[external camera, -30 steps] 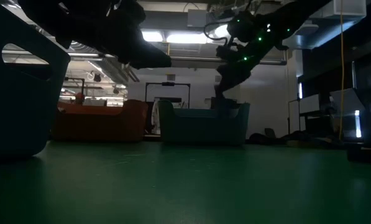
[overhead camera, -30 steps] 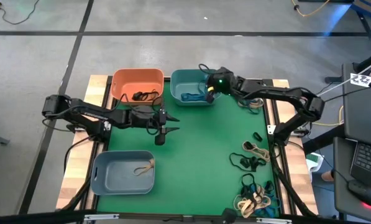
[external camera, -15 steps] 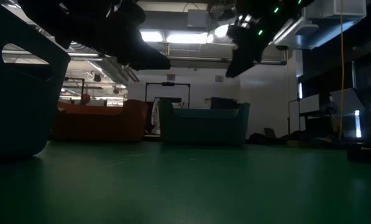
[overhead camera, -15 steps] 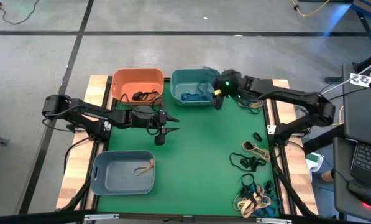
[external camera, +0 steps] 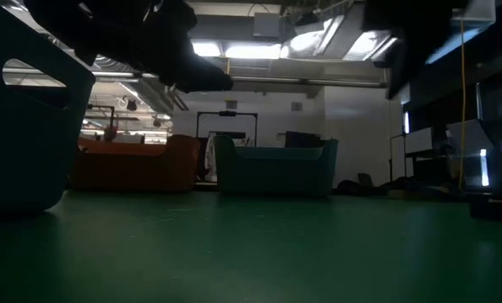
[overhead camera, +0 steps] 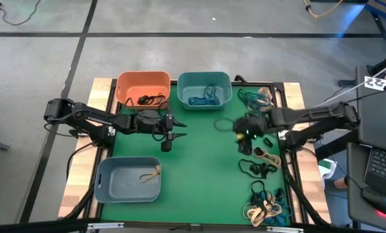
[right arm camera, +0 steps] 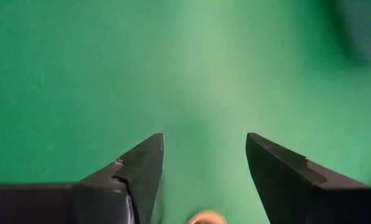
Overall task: Sort rubber bands into baskets
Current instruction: Put the white rubber band into the blue bin
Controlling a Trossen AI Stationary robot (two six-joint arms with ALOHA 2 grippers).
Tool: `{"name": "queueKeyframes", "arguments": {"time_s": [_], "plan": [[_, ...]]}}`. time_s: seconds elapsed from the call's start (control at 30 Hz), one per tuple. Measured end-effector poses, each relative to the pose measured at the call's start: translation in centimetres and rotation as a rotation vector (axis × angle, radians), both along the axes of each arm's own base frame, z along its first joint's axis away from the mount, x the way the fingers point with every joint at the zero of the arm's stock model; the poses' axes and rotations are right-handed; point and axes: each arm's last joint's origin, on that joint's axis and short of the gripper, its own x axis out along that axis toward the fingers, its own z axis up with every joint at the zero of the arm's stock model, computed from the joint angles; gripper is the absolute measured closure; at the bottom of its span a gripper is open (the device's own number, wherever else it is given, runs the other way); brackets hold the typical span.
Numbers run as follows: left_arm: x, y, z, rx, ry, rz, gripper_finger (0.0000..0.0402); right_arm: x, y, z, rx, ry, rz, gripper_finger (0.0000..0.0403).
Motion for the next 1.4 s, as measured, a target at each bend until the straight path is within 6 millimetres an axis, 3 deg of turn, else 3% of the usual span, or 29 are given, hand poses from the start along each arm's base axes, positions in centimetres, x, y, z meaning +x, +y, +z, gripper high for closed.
{"name": "queueKeyframes", "arguments": {"time_s": [0.23, 0.47, 0.63, 0.93, 1.13, 1.4], "plan": [[0.0, 0.0, 0.0, 0.018, -0.001, -0.006, 0.0243, -2.2, 3.5, -4.3, 0.071, 0.170, -0.047, 0.0173], [0.0, 0.0, 0.0, 0.037, 0.001, -0.012, 0.0243, -5.4, 4.7, -7.9, 0.066, 0.398, -0.126, 0.0187], [0.0, 0.0, 0.1, 0.036, -0.001, -0.012, 0.0243, -7.1, 4.7, -9.0, 0.020, 0.529, -0.165, 0.0225], [0.0, 0.0, 0.1, 0.035, -0.003, -0.012, 0.0243, -8.6, 4.0, -11.5, -0.014, 0.596, -0.191, 0.0286], [0.0, 0.1, 0.1, 0.034, -0.003, -0.011, 0.0243, -8.9, 3.8, -12.2, -0.021, 0.607, -0.193, 0.0315], [0.0, 0.1, 0.1, 0.034, -0.002, -0.009, 0.0243, -8.6, 3.9, -12.2, -0.011, 0.572, -0.183, 0.0395]]}}
